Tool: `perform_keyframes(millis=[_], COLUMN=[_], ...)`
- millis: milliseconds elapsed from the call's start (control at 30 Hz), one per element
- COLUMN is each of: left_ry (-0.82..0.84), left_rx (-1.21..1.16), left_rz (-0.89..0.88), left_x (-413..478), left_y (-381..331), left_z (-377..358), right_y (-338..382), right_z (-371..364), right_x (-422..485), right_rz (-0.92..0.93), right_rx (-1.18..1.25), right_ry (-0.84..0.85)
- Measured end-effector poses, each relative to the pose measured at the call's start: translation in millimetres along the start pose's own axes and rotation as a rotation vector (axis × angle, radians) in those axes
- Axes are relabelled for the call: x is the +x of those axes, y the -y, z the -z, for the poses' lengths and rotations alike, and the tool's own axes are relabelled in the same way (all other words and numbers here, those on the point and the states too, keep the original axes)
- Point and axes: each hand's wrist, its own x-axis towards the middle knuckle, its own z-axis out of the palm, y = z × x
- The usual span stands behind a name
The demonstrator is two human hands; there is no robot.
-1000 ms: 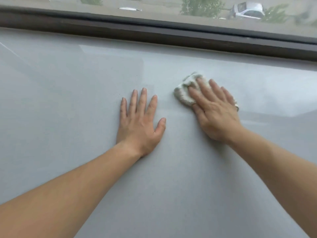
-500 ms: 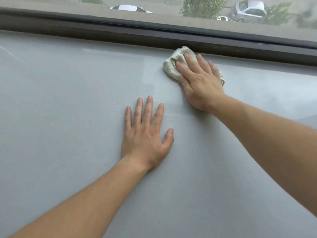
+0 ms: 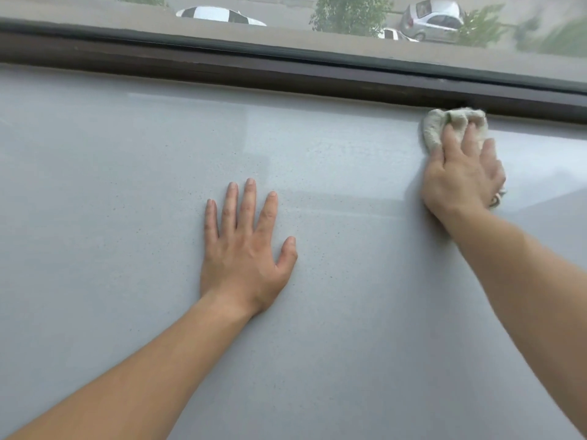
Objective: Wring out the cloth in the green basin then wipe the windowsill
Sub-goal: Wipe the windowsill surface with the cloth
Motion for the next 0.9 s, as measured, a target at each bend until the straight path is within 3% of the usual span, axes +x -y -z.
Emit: perform_keyframes(millis=[167, 233, 367, 433, 533, 600, 800, 867, 900], left_ry=[-0.006, -0.013, -0.010, 0.002, 0.055, 0.097, -0.052, -0.060, -0.042], left_rx=[-0.009, -0.004, 0.009, 0.022, 0.010, -0.092, -0.294, -0.282, -0.265], left_rz=[-0.001, 0.000, 0.008, 0.014, 0.013, 0.022, 0.003, 0.015, 0.037], left_x=[-0.3, -1.0, -0.1, -0.8, 0.1, -0.7, -85.2, -123.4, -136.6], left_y=[-0.8, -0.6, -2.6, -2.8, -0.5, 1.4, -61.1, -86.3, -93.9], left_z=[0.0, 0.0, -0.7, -1.6, 2.1, 7.7, 0.4, -11.9, -17.1], right_y=[-8.3, -32.8, -32.4, -16.4, -27.1, -46.9, -64.1, -54.9, -55.5], right_z=[-2.3, 8.6, 8.0, -2.1, -5.3, 4.1, 14.0, 2.7, -2.3], right_x=[-36.9, -12.2, -0.3, -37.2, -94.0, -86.9, -21.9, -62.2, -90.7], right_rz=[0.508, 0.472, 0.157, 0.232, 0.594, 0.708, 0.236, 0.296, 0.421], right_rx=[-0.091, -0.083, -0.020, -0.035, -0.096, -0.115, -0.036, -0.053, -0.060], right_ry=[0.131, 0.140, 0.057, 0.062, 0.159, 0.198, 0.087, 0.069, 0.082])
